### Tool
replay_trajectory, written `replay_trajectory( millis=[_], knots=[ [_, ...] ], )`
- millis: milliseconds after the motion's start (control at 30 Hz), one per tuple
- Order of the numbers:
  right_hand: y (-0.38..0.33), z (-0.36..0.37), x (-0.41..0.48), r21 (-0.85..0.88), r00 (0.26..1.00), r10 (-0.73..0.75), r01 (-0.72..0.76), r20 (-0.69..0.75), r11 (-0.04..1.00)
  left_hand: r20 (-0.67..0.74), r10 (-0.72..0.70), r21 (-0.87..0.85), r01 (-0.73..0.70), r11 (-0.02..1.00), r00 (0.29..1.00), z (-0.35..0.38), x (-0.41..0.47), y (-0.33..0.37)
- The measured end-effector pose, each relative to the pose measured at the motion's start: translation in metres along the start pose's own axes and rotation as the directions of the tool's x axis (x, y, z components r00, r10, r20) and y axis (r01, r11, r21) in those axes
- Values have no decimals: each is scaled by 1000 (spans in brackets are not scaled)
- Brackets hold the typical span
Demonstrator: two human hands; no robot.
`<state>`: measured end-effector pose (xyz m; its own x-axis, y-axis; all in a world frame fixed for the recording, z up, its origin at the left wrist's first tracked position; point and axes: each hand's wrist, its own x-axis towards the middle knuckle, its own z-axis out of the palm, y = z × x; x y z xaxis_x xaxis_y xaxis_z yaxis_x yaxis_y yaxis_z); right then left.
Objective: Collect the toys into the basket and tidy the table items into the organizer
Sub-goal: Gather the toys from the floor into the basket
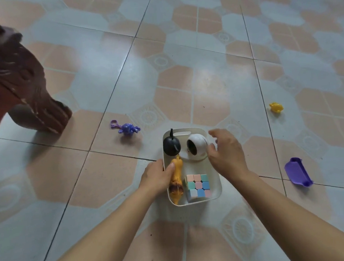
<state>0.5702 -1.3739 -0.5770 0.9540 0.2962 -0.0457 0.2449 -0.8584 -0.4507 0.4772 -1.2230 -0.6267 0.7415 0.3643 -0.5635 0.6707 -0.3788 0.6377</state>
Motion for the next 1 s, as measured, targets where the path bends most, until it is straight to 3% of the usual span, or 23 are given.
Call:
replay_trajectory(
  millis=[100,233,367,600,767,1000],
  knots=[
    [-48,11,22,0,974,-228,228,-1,974,48,24,-34,-22,999,999,-8,-6,-1],
    [-107,49,50,51,899,-376,375,224,926,144,22,-154,0,988,989,-20,-20,-8],
    [-140,91,69,3,837,-393,424,381,905,105,-10,-188,30,982,994,-43,-29,-30],
    [-144,139,86,-211,779,-363,523,511,825,-51,-65,-262,49,964,997,-89,-28,-73],
    [-135,149,74,-134,792,-411,516,452,846,-83,-61,-289,34,957,995,-102,-27,-82],
    [-129,85,60,262,897,-363,298,251,918,-89,-41,-303,12,953,995,-89,-23,-49]
  ],
)
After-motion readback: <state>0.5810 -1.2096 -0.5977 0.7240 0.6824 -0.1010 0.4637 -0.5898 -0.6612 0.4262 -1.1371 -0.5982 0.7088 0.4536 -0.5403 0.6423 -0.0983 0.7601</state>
